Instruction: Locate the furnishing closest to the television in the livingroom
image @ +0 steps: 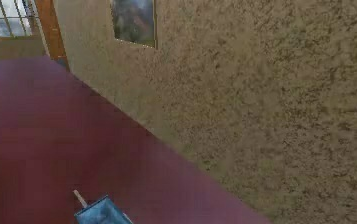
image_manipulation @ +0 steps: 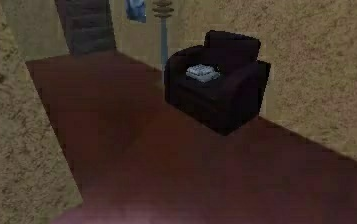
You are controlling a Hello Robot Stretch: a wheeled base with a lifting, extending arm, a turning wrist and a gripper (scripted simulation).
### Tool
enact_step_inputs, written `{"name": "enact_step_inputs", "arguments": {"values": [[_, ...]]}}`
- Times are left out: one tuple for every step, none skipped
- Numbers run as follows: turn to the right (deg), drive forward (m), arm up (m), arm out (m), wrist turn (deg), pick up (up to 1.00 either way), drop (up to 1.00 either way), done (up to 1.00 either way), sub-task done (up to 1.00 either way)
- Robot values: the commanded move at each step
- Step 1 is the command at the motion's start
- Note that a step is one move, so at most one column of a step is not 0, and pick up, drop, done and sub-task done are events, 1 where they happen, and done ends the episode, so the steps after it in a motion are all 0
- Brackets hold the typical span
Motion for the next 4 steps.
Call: {"name": "enact_step_inputs", "arguments": {"values": [[39.0, 0.0, 0.0, 0.0, 0.0, 0.0, 0.0, 0.0, 0.0], [0.0, 0.5, 0.0, 0.0, 0.0, 0.0, 0.0, 0.0, 0.0], [-27.0, 0.0, 0.0, 0.0, 0.0, 0.0, 0.0, 0.0, 0.0], [0.0, 0.3, 0.0, 0.0, 0.0, 0.0, 0.0, 0.0, 0.0]]}}
